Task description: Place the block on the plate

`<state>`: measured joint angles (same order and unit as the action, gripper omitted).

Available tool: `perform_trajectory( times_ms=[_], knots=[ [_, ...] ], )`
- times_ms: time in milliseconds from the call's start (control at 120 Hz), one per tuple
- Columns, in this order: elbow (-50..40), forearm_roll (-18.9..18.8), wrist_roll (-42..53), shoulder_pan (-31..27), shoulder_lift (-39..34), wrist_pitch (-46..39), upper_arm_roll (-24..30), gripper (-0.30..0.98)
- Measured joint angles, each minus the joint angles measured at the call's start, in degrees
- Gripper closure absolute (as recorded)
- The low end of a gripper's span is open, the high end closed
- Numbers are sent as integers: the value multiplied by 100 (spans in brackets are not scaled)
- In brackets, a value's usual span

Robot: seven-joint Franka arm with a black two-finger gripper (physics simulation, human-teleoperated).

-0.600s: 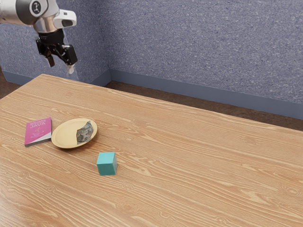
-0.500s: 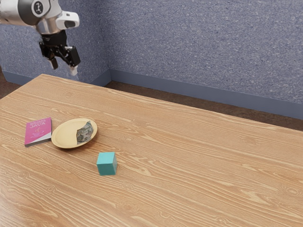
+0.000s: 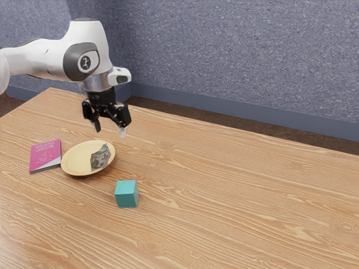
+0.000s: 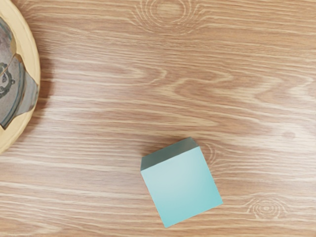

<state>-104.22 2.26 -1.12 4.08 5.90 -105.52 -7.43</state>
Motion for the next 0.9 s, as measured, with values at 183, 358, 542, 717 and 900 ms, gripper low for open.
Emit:
perform_trajectory(
  times_ms=[183, 358, 542, 717, 900],
  knots=[
    [-244, 97, -555, 90, 71, -317, -68, 0],
    [-709, 281, -997, 167, 59, -608, -66, 0],
    [-1336, 400, -1414, 164, -56, -993, -69, 0],
    [-1739, 496, -1765, 180, -126, -1318, -74, 0],
    [-1921, 685, -2060, 209, -49, -1641, -73, 0]
  ],
)
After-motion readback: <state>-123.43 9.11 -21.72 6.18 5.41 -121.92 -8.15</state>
